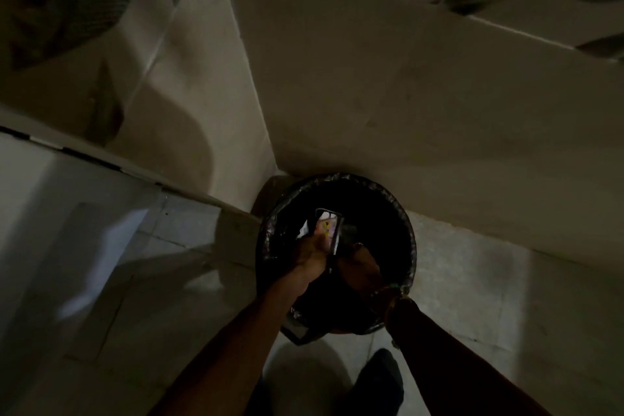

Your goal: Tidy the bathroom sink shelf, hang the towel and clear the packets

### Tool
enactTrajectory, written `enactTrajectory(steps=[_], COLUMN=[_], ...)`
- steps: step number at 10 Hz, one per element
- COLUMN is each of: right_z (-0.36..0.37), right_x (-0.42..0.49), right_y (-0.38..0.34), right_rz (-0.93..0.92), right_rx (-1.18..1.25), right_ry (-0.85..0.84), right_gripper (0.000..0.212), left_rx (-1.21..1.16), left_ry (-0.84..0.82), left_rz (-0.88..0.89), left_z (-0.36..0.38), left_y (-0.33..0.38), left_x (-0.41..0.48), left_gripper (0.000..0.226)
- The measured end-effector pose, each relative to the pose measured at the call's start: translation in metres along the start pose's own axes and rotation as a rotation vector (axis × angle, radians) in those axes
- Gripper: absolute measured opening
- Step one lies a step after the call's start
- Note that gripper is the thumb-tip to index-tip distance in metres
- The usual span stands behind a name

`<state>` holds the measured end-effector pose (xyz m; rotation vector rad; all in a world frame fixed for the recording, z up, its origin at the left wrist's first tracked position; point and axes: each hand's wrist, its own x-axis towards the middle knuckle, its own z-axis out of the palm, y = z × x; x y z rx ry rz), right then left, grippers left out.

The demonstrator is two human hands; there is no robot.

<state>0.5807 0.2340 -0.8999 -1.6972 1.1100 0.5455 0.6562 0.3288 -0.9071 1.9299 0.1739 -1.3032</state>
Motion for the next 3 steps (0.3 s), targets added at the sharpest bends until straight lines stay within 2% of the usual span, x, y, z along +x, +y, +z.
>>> enactTrajectory(steps=[1, 2, 3], right_z=[-0.001, -0.021, -0.018], right_x=[-0.003, -0.065, -0.067], right_y=[-0.005, -0.038, -0.047], right_rz=[-0.005, -0.007, 0.001], right_rx=[-0.053, -0.039, -0.005], right_ry=[-0.006, -0.05, -0.037], right_gripper=[0.032, 0.033, 0.033], left_rx=[0.059, 0.098, 0.125], left_ry=[0.009, -0.009, 0.03], left_rz=[0.005, 0.033, 0.054], left_z=[0.002, -0.023, -0.032], left_y=[0.004, 0.029, 0.029], left_x=[0.0, -0.066, -0.063], left_gripper=[0.05, 0.036, 0.032])
